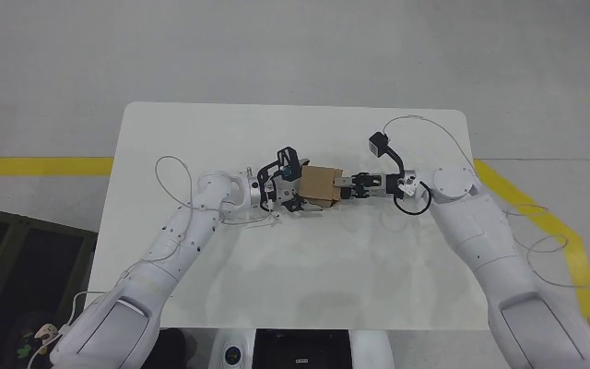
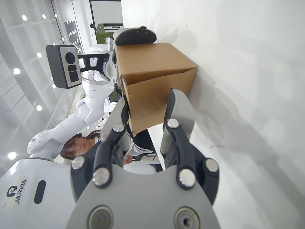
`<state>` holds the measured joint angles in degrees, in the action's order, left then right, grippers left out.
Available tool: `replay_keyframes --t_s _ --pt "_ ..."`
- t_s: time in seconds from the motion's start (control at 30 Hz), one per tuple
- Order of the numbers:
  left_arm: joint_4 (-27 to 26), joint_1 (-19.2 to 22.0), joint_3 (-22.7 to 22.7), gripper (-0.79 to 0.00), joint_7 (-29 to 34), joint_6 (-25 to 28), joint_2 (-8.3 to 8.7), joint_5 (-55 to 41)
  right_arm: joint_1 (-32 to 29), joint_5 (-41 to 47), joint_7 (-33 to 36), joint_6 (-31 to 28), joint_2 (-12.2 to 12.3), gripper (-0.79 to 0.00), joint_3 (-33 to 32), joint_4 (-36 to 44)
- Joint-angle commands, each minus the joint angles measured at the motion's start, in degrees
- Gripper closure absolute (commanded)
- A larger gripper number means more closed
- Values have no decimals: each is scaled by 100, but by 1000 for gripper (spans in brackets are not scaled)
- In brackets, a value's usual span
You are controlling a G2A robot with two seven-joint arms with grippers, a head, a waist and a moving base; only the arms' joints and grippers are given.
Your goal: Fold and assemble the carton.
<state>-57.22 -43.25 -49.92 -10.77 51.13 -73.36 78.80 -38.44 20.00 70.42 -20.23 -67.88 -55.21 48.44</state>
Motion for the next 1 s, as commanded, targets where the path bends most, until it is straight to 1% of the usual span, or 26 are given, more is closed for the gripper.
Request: replay_keyframes --t_s 0.0,0.13,0.3,0.43,0.53,0.6,0.8,0.97 --pt "0 2 2 -785 3 4 0 5 -53 -38 -7 37 33 -336 -61 95" --pt "2 5 2 -785 4 6 -2 3 -164 -94 -21 103 95 -345 -181 289" --pt "2 7 0 -785 11 -1 -2 7 -287 -151 -60 155 162 -323 -324 497" --pt "-2 5 -2 -785 16 -3 -2 5 -401 -226 -124 214 225 -249 -459 675" --pt "-3 7 0 -785 23 3 -3 11 -492 -283 -140 299 268 -105 -539 825" --pt "-3 9 0 -785 25 4 -3 10 -526 -307 -131 360 280 -80 -547 897" --pt "0 13 7 -785 29 -2 -8 5 -539 -289 -101 444 255 -65 -446 1034" --pt "7 13 5 -785 45 -9 -10 -2 -460 -267 -101 432 215 -77 -343 962"
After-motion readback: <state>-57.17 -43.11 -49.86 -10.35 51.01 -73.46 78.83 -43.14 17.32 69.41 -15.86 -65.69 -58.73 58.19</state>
